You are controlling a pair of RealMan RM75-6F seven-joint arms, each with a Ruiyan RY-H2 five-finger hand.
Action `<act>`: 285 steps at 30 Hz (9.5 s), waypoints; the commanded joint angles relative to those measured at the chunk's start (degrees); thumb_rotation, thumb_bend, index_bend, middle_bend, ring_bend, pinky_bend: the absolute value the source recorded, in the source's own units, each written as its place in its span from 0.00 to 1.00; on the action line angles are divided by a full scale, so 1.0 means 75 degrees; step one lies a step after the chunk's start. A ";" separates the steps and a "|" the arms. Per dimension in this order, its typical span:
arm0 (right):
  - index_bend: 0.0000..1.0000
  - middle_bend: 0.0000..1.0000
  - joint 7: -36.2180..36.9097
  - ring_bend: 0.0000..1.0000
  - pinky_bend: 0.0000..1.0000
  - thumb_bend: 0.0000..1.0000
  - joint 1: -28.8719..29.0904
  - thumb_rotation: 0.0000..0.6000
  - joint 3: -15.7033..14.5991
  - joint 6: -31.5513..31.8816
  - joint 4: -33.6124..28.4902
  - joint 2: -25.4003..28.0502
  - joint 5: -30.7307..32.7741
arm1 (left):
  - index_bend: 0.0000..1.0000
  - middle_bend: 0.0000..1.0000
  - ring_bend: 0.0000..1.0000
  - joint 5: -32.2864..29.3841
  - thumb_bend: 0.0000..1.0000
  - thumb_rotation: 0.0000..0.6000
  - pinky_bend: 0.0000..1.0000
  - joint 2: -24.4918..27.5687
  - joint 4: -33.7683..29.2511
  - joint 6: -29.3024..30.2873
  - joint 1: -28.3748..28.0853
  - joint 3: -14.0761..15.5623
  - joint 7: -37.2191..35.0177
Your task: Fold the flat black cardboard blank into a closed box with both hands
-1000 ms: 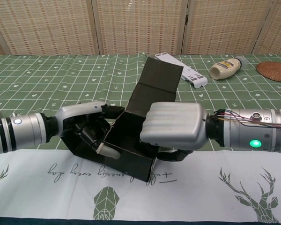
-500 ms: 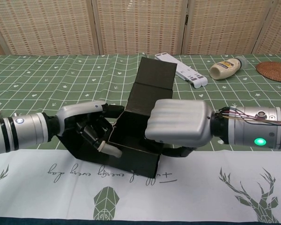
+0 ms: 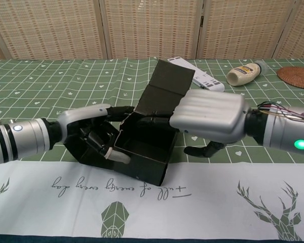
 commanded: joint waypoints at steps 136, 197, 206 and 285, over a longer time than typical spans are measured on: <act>0.37 0.44 1.1006 0.80 1.00 0.16 -0.1385 1.00 0.2829 -0.1635 0.0572 -0.1057 0.3046 | 0.00 0.00 0.55 0.0917 0.08 1.00 0.87 -0.0369 0.0944 0.4053 0.1274 -0.1519 0.4035; 0.38 0.44 0.6398 0.81 1.00 0.17 -0.0291 1.00 0.2292 -0.2042 0.1914 -0.2397 0.4663 | 0.31 0.20 0.60 0.1974 0.08 1.00 0.87 -0.2480 0.5643 0.4192 0.0606 0.0274 0.2842; 0.38 0.44 0.6471 0.81 1.00 0.17 -0.0363 1.00 0.2179 -0.1848 0.2340 -0.2652 0.4127 | 0.31 0.21 0.61 0.2094 0.08 1.00 0.87 -0.2719 0.6318 0.4362 0.0662 0.0597 0.2630; 0.38 0.41 0.6400 0.80 1.00 0.19 -0.0831 1.00 0.2288 -0.1351 0.1736 -0.2279 0.3913 | 0.00 0.00 0.53 0.1759 0.08 1.00 0.85 -0.0801 0.3006 0.4406 0.0629 0.0595 0.4105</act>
